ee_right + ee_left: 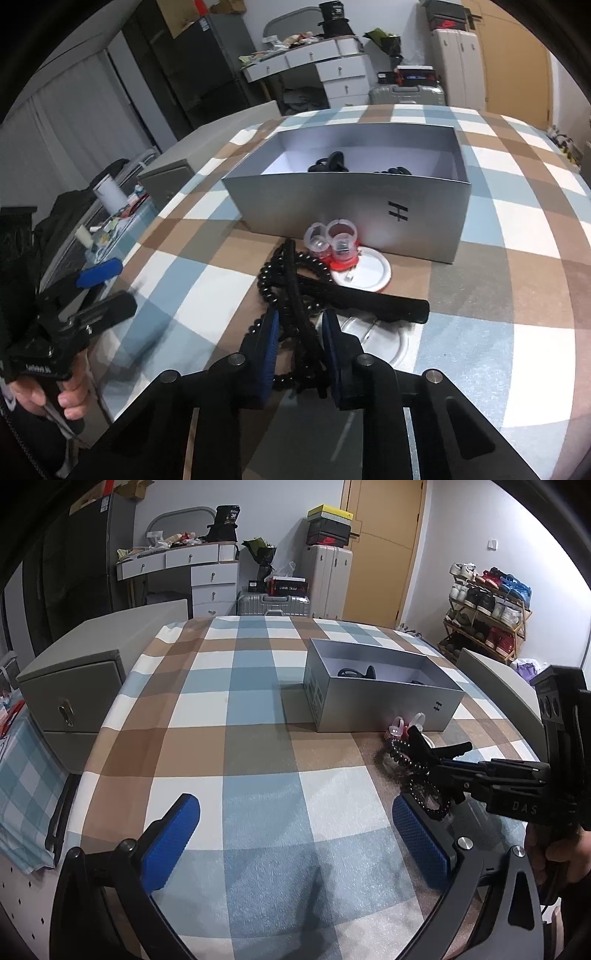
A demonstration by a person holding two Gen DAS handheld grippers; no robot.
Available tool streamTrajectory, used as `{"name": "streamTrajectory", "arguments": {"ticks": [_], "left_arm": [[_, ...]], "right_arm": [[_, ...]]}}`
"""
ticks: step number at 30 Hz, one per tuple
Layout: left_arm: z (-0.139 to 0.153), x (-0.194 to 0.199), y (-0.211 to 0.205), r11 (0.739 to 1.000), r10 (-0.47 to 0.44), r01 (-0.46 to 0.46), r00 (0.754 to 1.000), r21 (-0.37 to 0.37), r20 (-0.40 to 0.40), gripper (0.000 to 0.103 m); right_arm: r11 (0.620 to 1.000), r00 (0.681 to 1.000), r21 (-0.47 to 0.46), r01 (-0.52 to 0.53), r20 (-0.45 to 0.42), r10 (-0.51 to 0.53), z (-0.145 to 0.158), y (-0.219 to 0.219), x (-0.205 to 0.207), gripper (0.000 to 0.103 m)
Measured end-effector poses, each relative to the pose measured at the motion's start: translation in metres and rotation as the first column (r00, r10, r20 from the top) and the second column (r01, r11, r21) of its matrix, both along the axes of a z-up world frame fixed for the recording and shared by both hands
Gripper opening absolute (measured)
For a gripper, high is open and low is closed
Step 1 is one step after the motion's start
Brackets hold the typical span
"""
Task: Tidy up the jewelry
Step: 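Grasp another coiled bracelet with the left gripper while the right gripper holds its bracelet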
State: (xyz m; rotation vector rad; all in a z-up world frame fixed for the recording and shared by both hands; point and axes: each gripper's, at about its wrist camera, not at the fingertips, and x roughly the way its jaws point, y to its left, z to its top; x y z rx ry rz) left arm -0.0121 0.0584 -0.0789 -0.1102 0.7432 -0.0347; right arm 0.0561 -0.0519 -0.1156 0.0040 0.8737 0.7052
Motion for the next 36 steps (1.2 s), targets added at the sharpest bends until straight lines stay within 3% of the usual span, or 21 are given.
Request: {"name": "streamTrajectory", "arguments": {"ticks": [4, 10, 19, 25, 28, 33, 36], "left_arm": [[0.001, 0.001, -0.001, 1.000, -0.005, 0.005, 1.000, -0.002, -0.001, 0.102], [0.000, 0.002, -0.008, 0.999, -0.034, 0.034, 0.999, -0.005, -0.013, 0.102], [0.001, 0.008, -0.030, 0.996, -0.091, 0.090, 0.995, -0.018, -0.035, 0.102], [-0.006, 0.020, -0.060, 0.979, -0.198, 0.193, 0.976, -0.065, -0.088, 0.102], [-0.010, 0.027, -0.081, 0.970, -0.244, 0.242, 0.963, -0.033, -0.114, 0.102], [-0.016, 0.042, -0.102, 0.969, -0.230, 0.240, 0.962, 0.051, -0.148, 0.102], [-0.021, 0.049, -0.108, 0.967, -0.233, 0.246, 0.957, 0.060, -0.170, 0.102]], "right_arm": [[1.000, 0.999, -0.006, -0.014, 0.036, 0.015, 0.006, 0.002, -0.007, 0.019], [0.998, 0.988, 0.062, 0.002, 0.153, -0.011, 0.047, -0.021, -0.027, 0.017], [0.994, 0.992, 0.090, 0.054, 0.106, -0.063, 0.032, -0.047, -0.027, 0.017], [0.985, 0.989, 0.138, 0.103, 0.094, -0.117, 0.028, -0.075, -0.033, 0.017], [0.979, 0.986, 0.166, 0.121, 0.089, -0.138, 0.027, -0.086, -0.035, 0.017], [0.971, 0.981, 0.194, 0.139, 0.105, -0.162, 0.028, -0.098, -0.038, 0.017], [0.969, 0.980, 0.207, 0.138, 0.113, -0.163, 0.029, -0.101, -0.040, 0.017]]}}
